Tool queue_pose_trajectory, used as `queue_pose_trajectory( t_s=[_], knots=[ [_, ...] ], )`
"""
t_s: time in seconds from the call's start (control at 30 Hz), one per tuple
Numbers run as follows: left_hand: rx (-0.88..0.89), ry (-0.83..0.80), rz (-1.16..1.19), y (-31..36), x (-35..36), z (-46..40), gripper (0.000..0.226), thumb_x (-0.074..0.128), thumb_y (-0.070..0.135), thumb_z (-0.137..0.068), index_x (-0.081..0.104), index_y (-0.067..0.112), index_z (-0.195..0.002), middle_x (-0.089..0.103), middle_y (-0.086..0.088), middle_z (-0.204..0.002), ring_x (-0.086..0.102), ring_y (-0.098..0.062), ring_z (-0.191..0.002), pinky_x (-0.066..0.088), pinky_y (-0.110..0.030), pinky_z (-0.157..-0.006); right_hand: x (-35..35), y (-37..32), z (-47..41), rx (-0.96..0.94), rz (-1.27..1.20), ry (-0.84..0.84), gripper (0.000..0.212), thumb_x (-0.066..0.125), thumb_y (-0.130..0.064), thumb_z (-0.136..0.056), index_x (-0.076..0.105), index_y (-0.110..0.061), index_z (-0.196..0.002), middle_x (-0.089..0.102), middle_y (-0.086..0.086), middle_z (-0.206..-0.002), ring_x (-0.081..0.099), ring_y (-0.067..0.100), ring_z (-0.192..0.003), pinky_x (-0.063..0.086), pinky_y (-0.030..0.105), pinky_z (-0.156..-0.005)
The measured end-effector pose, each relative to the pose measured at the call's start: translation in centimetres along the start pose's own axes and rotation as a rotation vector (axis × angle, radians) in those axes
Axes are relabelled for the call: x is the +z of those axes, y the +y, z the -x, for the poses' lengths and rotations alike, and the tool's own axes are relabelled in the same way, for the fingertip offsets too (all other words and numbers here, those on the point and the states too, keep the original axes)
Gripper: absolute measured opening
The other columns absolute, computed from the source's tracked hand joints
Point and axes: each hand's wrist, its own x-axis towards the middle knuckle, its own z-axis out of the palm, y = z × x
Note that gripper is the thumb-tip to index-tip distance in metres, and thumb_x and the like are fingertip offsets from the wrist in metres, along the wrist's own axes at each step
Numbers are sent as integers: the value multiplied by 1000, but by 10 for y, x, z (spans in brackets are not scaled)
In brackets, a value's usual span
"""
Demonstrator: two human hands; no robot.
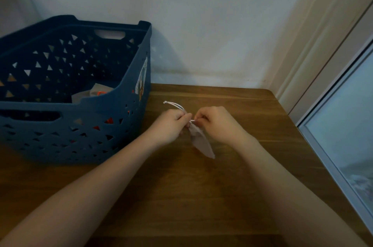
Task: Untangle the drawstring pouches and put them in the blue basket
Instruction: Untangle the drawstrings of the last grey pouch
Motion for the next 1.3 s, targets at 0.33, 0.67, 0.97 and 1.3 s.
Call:
queue_pose_trajectory(
  t_s=[0.33,0.67,0.97,1.3],
  knots=[
    [49,68,4,1,4,-3,28,46,31,-97,60,21,-75,57,3,-70,54,-9,-65,42,-23,-61,4,-10,0,-8,-176,58,25,57,-12,-90,52,-19,-113,55,-6,-107,54,4,-93,43,12,-73],
    [-21,-64,232,-2,-3,6,25,40,28,-99,62,19,-90,64,3,-82,60,-9,-75,47,-25,-69,11,-6,11,63,-416,199,10,63,-16,-86,58,-25,-84,61,-10,-83,59,-3,-74,48,9,-62],
    [35,31,138,-4,8,7,3,58,25,-89,57,24,-92,64,4,-92,61,-9,-84,46,-21,-67,16,-3,15,113,-378,264,17,62,-15,-87,56,-30,-83,60,-12,-82,57,-3,-76,45,10,-62],
    [65,40,23,0,12,7,6,52,25,-94,58,24,-93,63,5,-85,61,-8,-75,50,-22,-66,16,-4,16,137,-331,255,11,59,-17,-89,55,-27,-92,58,-13,-87,56,-4,-81,45,9,-65]
  ],
)
